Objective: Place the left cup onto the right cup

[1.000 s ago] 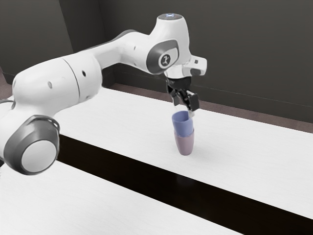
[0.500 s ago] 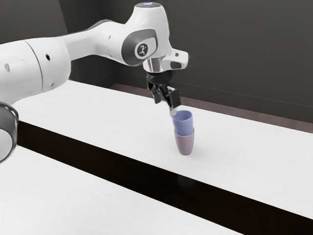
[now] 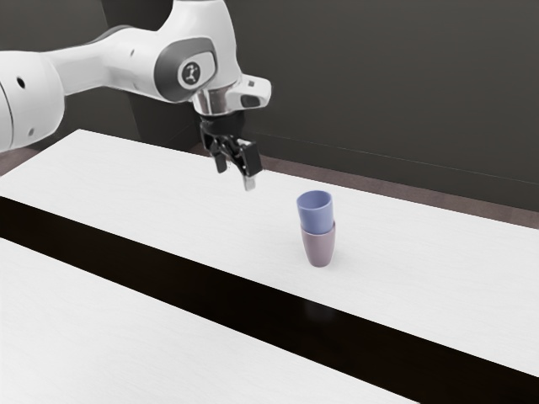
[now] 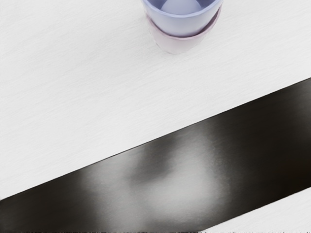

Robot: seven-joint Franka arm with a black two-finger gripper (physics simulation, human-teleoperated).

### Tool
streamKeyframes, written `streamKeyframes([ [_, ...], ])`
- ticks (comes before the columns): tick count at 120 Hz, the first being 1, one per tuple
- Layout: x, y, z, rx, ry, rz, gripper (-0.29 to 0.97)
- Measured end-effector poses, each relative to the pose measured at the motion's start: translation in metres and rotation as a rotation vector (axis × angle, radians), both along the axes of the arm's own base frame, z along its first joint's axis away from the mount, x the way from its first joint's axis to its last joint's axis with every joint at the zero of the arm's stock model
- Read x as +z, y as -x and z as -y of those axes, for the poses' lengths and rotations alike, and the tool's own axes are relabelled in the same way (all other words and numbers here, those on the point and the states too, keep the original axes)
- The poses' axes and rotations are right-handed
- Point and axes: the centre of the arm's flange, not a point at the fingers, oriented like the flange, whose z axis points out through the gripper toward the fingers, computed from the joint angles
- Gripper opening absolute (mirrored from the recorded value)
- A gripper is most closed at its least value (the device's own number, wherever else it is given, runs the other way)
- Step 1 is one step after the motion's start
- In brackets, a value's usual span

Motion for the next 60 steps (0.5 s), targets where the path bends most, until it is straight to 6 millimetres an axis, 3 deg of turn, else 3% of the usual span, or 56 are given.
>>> streamKeyframes([
  [23, 0.028, 0.006, -0.033, 0.048, -0.008, 0.041, 0.68],
  [60, 0.064, 0.021, -0.049, 0.064, -0.005, 0.079, 0.68],
])
